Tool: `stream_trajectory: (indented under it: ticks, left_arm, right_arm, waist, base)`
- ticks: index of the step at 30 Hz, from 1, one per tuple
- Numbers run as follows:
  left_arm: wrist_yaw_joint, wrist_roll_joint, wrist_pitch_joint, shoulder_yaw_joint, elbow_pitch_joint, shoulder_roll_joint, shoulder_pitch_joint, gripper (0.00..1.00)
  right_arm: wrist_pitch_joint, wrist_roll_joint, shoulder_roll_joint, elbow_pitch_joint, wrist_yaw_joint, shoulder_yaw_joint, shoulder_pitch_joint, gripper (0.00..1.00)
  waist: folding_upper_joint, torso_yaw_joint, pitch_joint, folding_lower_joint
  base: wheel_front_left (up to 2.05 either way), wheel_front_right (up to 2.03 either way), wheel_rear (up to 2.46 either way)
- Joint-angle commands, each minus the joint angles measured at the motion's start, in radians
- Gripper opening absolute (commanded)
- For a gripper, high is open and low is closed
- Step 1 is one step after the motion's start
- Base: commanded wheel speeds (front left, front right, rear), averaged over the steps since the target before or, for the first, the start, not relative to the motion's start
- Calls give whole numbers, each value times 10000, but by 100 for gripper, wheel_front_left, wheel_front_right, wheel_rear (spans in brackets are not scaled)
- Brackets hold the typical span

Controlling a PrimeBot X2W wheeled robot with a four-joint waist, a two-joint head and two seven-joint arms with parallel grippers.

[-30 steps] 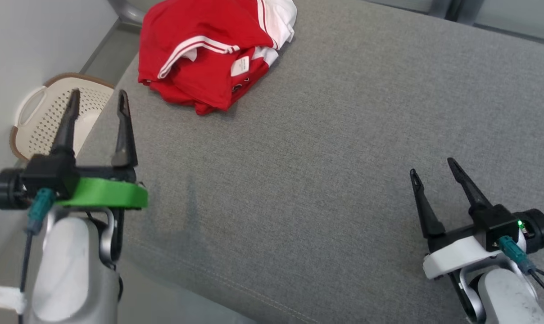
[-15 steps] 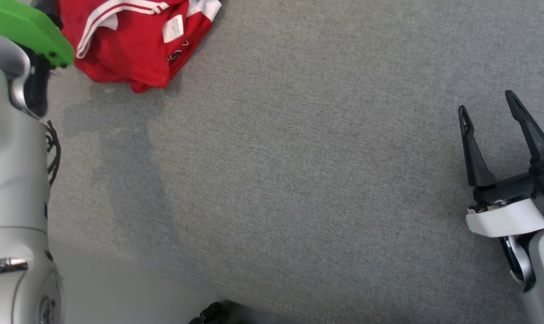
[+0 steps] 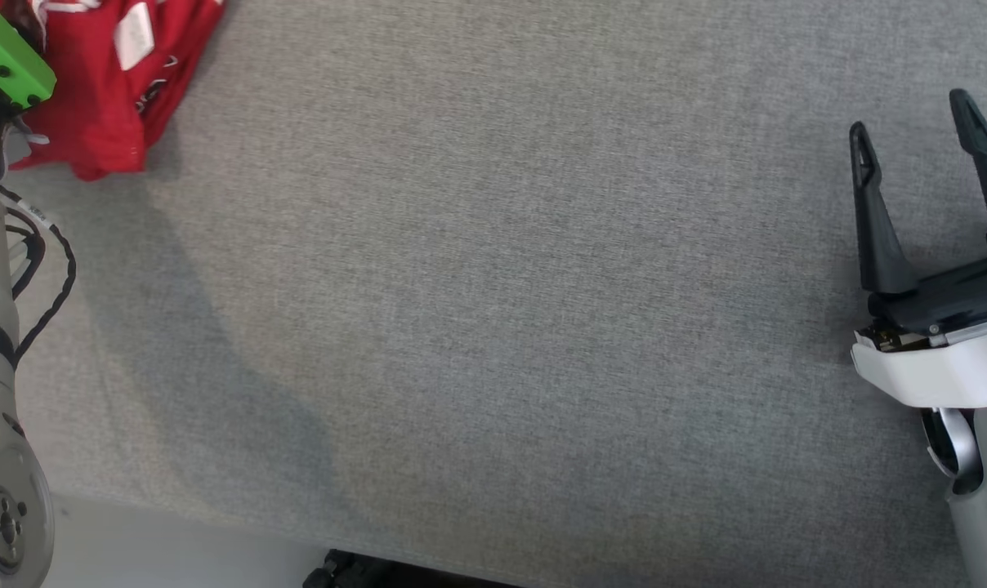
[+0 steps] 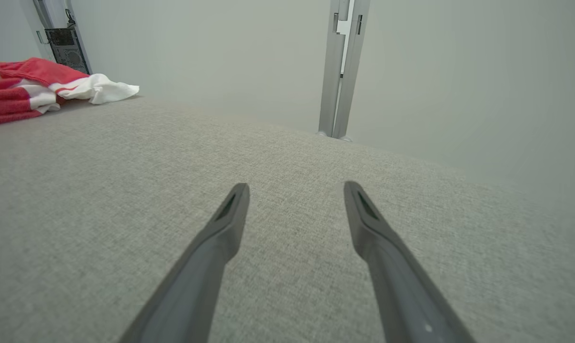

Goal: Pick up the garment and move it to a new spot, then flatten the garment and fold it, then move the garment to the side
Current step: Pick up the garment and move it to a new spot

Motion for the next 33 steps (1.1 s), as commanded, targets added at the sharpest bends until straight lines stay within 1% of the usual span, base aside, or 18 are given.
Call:
stream_trajectory:
  ticks: [1,6,7,8,9,12,16,19,24,29,33]
  left_arm:
    - [-44,-82,-68,-18,112,-3,-45,100]
    - [-111,-189,8,-201,421,-79,101,100]
    - [-123,-234,-57,-232,431,-76,76,59]
    - [-133,-264,-177,-243,394,-45,24,9]
    - [-134,-257,-336,-285,340,-3,-31,0]
    - [-132,-253,-943,-436,61,106,-179,0]
    - [-140,-402,-1770,-970,-487,-85,-105,0]
    - [-139,-480,-2136,-1534,-928,106,103,0]
    - [-139,-773,-2409,-2267,-1600,671,183,0]
    - [-140,-1240,-2450,-2952,-2508,1207,111,0]
    - [-140,-1711,-2301,-3575,-3475,1420,47,0]
  right_arm:
    - [21,-21,38,112,-17,-81,-49,100]
    - [24,49,138,82,-17,71,-3,100]
    - [24,64,127,74,-17,89,-20,100]
    - [25,83,107,71,-17,93,-37,100]
    - [25,113,81,50,-17,98,-70,100]
    - [24,129,6,21,-17,66,-100,100]
    - [22,200,107,82,-17,-80,94,100]
    - [19,303,266,161,-15,-20,207,100]
    - [10,469,609,376,-17,239,213,100]
    - [9,592,1023,642,-17,454,256,100]
    - [9,666,1286,796,-17,559,304,100]
  waist:
    - [0,-268,284,-1]
    - [0,-279,368,-1]
    - [0,-270,381,-1]
    - [0,-258,389,-1]
    - [0,-238,387,-1]
    - [0,-151,301,-1]
    - [0,55,-163,-1]
    - [0,156,-705,-1]
    - [0,84,-1597,-1]
    - [0,-129,-2445,-1]
    - [0,-376,-2973,-1]
  base:
    - [0,0,0]
    - [0,0,0]
    - [0,0,0]
    - [0,0,0]
    - [0,0,0]
    - [0,0,0]
    - [0,0,0]
    - [0,0,0]
    - [0,0,0]
    - [0,0,0]
    - [0,0,0]
